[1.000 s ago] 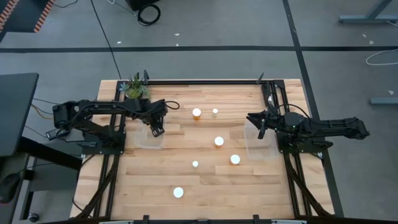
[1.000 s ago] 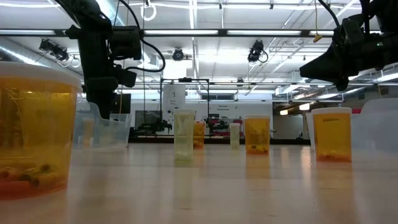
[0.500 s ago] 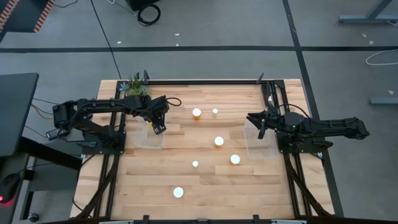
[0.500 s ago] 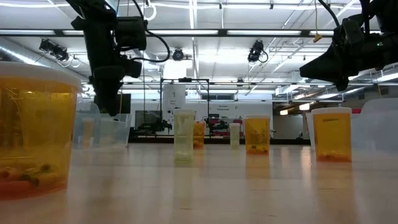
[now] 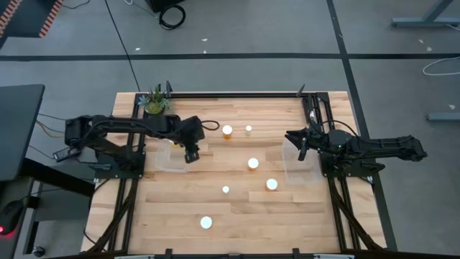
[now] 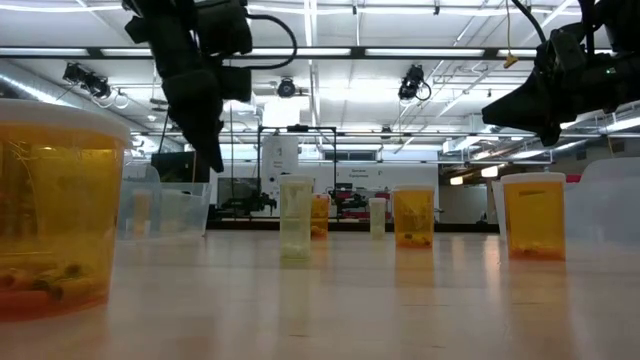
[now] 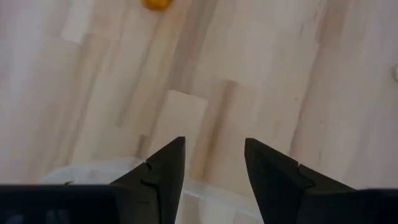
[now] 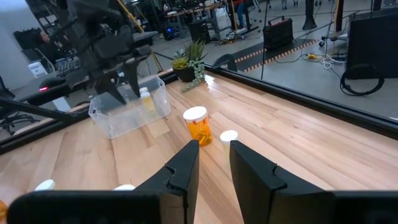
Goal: Pick and place medicine bottles into bin by pill shape (circle, oval)
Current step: Put the yellow pill bottle into the left transparent bin
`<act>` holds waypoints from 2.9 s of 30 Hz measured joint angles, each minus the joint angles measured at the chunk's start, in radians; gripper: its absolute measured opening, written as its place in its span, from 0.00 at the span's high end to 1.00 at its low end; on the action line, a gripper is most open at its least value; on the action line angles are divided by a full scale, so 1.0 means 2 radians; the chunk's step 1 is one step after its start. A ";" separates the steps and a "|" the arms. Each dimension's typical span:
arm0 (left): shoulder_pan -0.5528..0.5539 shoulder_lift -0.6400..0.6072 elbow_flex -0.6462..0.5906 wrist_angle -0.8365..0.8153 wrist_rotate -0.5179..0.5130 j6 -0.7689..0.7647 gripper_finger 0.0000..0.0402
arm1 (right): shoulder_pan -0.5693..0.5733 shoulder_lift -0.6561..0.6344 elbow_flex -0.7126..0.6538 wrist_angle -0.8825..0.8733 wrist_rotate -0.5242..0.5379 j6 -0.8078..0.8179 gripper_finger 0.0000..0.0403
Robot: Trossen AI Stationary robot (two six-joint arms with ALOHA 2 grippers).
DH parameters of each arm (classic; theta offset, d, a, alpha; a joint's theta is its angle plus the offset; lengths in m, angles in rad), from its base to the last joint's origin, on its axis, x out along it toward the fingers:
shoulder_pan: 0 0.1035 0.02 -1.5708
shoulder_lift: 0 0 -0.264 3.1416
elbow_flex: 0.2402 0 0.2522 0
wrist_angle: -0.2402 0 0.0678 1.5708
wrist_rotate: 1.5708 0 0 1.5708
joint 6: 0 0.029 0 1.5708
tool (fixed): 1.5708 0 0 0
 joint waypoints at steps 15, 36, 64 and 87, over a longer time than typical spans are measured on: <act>-0.111 0.020 0.000 0.053 0.000 -0.065 0.56 | 0.000 0.000 0.000 0.000 0.000 0.000 0.76; -0.199 0.113 0.020 0.176 0.014 -0.044 0.56 | 0.000 0.000 0.000 -0.001 0.000 0.000 0.76; -0.226 0.199 0.062 0.271 0.008 0.076 0.48 | 0.000 0.000 0.000 0.000 0.000 0.000 0.76; -0.228 0.175 0.062 0.255 0.008 0.019 0.65 | 0.000 0.000 0.000 0.000 0.000 0.000 0.76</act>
